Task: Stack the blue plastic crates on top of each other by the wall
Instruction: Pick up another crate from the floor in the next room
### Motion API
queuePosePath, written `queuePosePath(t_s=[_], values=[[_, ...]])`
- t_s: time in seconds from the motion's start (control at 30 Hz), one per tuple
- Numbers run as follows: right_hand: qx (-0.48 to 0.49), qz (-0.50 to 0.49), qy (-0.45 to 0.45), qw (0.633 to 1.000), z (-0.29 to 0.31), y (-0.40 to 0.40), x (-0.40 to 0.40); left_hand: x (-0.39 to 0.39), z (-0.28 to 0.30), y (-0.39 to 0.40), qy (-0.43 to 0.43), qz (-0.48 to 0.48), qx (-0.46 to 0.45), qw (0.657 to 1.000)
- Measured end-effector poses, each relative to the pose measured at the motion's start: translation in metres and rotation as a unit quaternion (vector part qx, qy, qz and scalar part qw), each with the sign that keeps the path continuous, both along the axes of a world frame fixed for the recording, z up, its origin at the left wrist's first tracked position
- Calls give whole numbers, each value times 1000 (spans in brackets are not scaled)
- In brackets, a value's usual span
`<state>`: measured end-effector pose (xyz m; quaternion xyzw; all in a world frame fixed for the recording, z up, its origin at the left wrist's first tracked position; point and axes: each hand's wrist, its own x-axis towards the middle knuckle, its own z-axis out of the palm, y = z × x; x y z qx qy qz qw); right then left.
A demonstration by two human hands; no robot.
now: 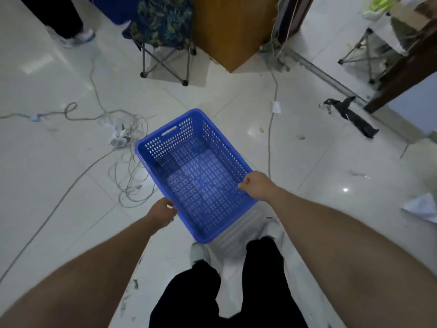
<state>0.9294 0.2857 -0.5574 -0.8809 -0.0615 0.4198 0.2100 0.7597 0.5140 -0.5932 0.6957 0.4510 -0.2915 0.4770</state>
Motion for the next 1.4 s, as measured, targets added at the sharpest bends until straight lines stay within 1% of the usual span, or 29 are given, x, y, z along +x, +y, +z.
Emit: queuePosePath(t_s=[0.03,0.1,0.17,0.23,0.3,0.4,0.43,0.47,0.53,0.6,0.63,0.67,0.7,0.77,0.8,0.83,0.9,0.97,1.1,1.13,1.3,1.33,1.4], values=[[10,7,-1,1000,-19,13,18,9,-14,7,6,9,-3,1000],[16,12,16,1000,-57,36,49,23,-43,17,47,36,-42,997],[6,26,30,999,-104,51,78,35,-79,26,94,34,-72,992],[-19,52,33,998,-154,62,103,41,-116,35,120,47,-71,989],[-42,52,30,997,-200,71,126,44,-157,39,129,99,-45,986],[-63,95,-9,993,-268,76,157,50,-217,35,115,202,2,973],[-80,119,-28,989,-290,77,166,54,-233,30,104,236,13,966],[-83,121,-41,988,-305,79,174,57,-248,27,92,275,20,957],[-71,109,-46,990,-333,83,188,64,-274,26,63,328,36,942],[-33,63,-49,996,-354,85,200,68,-298,31,34,367,47,928],[-5,39,-56,998,-361,87,203,69,-311,33,19,397,46,917],[10,18,-68,997,-367,88,205,69,-321,37,9,439,43,898],[15,1,-78,997,-371,89,206,70,-326,41,4,490,34,871],[-10,-33,-80,996,-374,94,211,65,-328,49,8,581,-3,814],[-19,-57,-72,996,-369,98,213,61,-326,53,18,597,-22,801],[-16,-79,-67,995,-364,102,213,54,-318,57,24,595,-32,802],[7,-73,-81,994,-345,113,206,29,-293,60,16,587,-39,809],[10,-26,-100,995,-305,130,185,-8,-256,57,-5,582,-46,812],[10,94,-175,980,-201,187,122,-96,-166,59,-30,602,-2,798],[22,124,-189,974,-171,206,101,-120,-140,58,-39,613,2,789],[103,248,-199,942,-36,295,-30,-261,-10,32,-105,670,-26,735],[126,273,-204,932,-10,310,-61,-290,12,25,-118,688,-26,716],[161,327,-220,905,38,338,-122,-343,54,7,-134,734,-16,665]])
